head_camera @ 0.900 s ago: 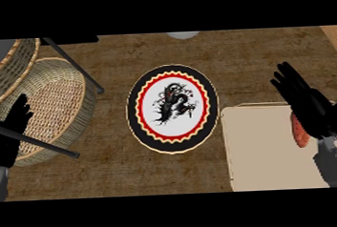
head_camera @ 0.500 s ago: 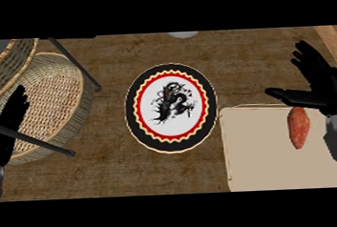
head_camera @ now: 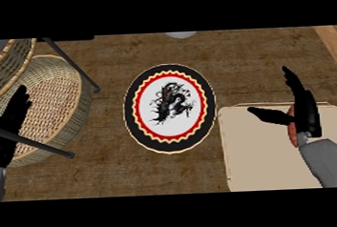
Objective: Pick the sweet potato from the tray and place it in the plate
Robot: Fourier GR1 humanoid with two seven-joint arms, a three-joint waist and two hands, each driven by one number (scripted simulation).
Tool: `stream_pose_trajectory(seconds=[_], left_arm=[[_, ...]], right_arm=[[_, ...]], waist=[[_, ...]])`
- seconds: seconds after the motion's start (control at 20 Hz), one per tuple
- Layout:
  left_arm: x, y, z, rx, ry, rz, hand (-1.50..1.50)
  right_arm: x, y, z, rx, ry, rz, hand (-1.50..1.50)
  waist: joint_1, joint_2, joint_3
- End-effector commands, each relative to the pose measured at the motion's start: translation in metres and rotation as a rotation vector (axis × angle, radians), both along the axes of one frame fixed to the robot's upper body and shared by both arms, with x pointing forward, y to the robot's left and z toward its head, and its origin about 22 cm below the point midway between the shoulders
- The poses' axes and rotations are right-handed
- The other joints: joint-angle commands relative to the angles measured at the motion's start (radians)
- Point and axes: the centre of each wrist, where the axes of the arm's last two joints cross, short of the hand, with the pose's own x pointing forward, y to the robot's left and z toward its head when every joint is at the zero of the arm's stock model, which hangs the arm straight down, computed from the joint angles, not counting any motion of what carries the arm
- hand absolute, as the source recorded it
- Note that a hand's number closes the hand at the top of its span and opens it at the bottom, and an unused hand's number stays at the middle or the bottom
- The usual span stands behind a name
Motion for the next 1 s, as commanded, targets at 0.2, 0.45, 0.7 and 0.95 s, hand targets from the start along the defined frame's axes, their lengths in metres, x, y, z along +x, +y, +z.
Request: stream_pose_trajectory(seconds=[0.2,0.45,0.7,0.95], left_arm=[[0.021,-0.060,0.000,-0.096,-0.063,-0.154,0.00],[0.021,-0.053,0.004,-0.093,-0.065,-0.130,0.00],[0.010,-0.051,-0.007,-0.111,-0.055,-0.140,0.00],[0.021,-0.060,0.003,-0.088,-0.068,-0.154,0.00]], right_arm=[[0.001,-0.012,0.030,-0.283,-0.102,-0.073,-1.50],[-0.001,-0.026,0.051,-0.391,0.141,-0.076,-1.50],[0.002,-0.021,0.077,-0.433,0.426,-0.043,-1.50],[0.004,-0.019,0.108,-0.437,0.562,-0.039,-1.50]], waist=[[-0.050,-0.007,-0.001],[-0.070,-0.009,-0.004],[-0.057,-0.011,-0.004],[-0.055,-0.007,0.000]])
